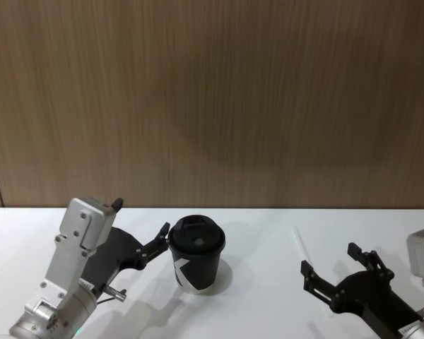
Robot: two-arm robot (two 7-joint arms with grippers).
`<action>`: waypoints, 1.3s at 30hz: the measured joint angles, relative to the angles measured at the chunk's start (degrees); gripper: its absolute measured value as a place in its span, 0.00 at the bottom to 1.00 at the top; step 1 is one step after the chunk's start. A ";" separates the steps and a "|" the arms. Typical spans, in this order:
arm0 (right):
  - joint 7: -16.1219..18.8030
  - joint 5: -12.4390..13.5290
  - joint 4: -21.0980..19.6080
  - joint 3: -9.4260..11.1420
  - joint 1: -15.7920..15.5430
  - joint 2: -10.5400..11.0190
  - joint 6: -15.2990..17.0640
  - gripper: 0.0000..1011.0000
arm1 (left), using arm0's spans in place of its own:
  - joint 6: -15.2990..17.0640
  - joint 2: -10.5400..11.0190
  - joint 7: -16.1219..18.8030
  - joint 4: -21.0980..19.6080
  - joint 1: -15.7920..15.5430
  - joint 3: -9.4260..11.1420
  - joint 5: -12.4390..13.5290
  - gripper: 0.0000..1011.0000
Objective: Pick up the straw with one hand, pass it to the other hand, and insert it into the cup.
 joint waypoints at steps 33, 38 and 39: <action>-1.33 -2.05 6.76 -0.45 2.26 -3.43 4.20 0.99 | 0.00 0.00 0.00 0.00 0.00 0.00 0.00 0.99; -0.57 -2.63 7.99 -0.75 3.08 -3.29 4.19 0.99 | 0.00 0.00 0.00 0.00 0.00 0.00 0.00 0.99; -0.43 -2.74 8.22 -0.82 3.22 -3.23 4.17 0.99 | 0.00 0.00 0.00 0.00 0.00 0.00 0.00 0.99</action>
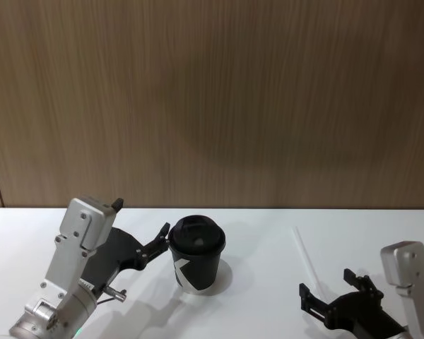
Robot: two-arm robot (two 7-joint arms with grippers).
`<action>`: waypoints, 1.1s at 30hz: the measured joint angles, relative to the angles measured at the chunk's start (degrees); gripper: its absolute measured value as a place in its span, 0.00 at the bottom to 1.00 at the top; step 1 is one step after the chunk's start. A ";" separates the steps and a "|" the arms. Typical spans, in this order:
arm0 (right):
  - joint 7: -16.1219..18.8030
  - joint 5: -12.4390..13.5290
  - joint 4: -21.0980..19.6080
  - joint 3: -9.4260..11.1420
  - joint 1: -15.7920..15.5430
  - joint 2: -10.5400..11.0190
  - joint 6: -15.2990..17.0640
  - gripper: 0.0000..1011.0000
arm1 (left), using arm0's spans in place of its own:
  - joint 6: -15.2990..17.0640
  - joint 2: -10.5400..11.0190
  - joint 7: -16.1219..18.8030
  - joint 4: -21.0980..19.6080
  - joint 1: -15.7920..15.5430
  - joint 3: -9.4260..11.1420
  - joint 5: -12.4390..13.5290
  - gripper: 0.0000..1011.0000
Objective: Pick up the straw with one hand, pass it to the other hand, and insert it into the cup.
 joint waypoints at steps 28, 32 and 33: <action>1.77 -1.21 3.34 0.14 1.63 -1.09 2.17 0.99 | 0.00 0.00 0.00 0.00 0.00 0.00 0.00 0.99; 1.56 -1.12 3.62 0.30 1.80 -1.63 2.68 0.99 | 0.00 0.00 0.00 0.00 0.00 0.00 0.00 0.99; 1.49 -1.09 3.73 0.37 1.86 -1.85 2.96 0.99 | 0.00 0.00 0.00 0.00 0.00 0.00 0.00 0.99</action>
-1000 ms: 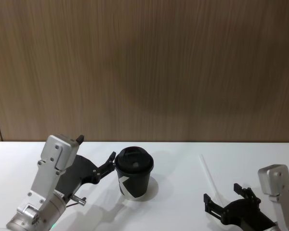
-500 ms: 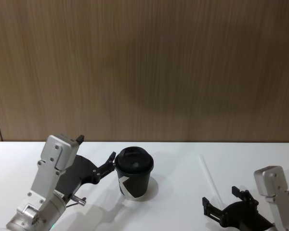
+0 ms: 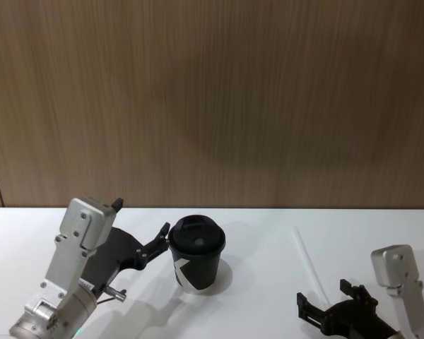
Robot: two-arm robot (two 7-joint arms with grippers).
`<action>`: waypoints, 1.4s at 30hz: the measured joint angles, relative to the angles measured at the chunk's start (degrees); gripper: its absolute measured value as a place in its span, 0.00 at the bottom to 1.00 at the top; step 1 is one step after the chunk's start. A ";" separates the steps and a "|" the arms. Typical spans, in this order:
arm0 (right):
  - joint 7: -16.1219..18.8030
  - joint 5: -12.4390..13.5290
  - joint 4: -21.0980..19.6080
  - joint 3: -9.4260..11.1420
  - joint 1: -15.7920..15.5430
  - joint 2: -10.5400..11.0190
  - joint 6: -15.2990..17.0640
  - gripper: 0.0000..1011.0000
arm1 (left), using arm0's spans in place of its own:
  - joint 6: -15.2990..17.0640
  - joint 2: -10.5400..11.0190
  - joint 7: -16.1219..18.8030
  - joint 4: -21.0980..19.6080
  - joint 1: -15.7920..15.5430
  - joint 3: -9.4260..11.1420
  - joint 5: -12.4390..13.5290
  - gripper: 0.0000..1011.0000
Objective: Pick up the straw with one hand, pass it to the other hand, and insert it into the cup.
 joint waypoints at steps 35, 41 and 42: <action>-0.30 0.17 1.75 0.98 1.95 -3.21 5.43 0.99 | 0.00 0.00 0.00 0.00 0.00 0.00 0.00 0.99; -0.13 0.23 1.83 1.12 2.15 -3.73 6.39 0.99 | 0.00 0.00 0.00 0.00 0.00 0.00 0.00 0.99; -0.11 0.26 1.84 1.19 2.19 -3.86 6.69 0.99 | 0.00 0.00 0.00 0.00 0.00 0.00 0.00 0.99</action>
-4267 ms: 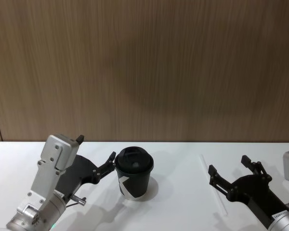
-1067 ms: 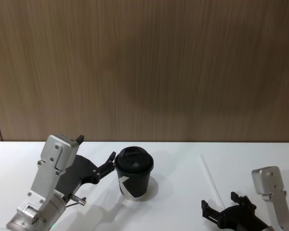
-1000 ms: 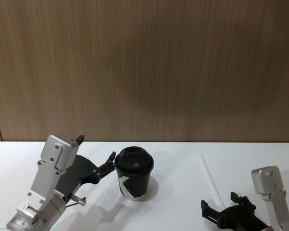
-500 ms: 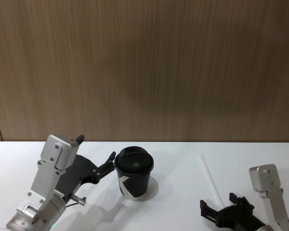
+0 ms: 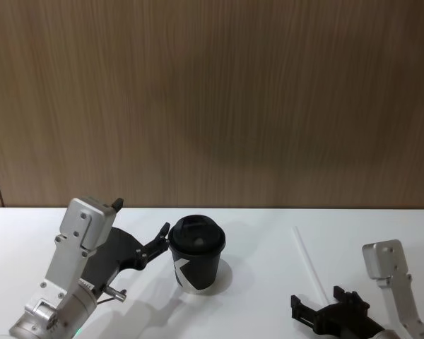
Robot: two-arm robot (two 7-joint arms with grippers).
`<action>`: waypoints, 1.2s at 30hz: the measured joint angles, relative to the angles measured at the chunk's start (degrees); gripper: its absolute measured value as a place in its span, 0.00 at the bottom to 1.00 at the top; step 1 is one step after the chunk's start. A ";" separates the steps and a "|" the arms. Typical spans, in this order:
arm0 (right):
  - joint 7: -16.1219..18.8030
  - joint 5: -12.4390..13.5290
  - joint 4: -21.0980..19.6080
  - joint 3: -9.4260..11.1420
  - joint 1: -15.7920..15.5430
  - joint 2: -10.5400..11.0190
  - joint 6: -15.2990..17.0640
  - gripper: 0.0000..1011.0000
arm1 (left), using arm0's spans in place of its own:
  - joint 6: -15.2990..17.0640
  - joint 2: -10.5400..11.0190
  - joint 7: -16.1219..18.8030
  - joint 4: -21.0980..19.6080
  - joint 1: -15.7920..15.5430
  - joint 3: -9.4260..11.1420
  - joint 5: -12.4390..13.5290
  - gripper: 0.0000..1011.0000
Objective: Pick up the straw with one hand, pass it to the other hand, and insert it into the cup.
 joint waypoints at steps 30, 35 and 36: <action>-0.01 0.45 -0.69 0.94 -0.17 -1.57 3.46 0.54 | 0.00 0.00 0.00 0.00 0.00 0.00 0.00 0.99; -0.03 0.48 -0.73 0.97 -0.19 -1.63 3.63 0.38 | 0.00 0.00 0.00 0.00 0.00 0.00 0.00 0.99; -0.04 0.48 -0.73 0.97 -0.20 -1.64 3.64 0.35 | 0.00 0.00 0.00 0.00 0.00 0.00 0.00 0.99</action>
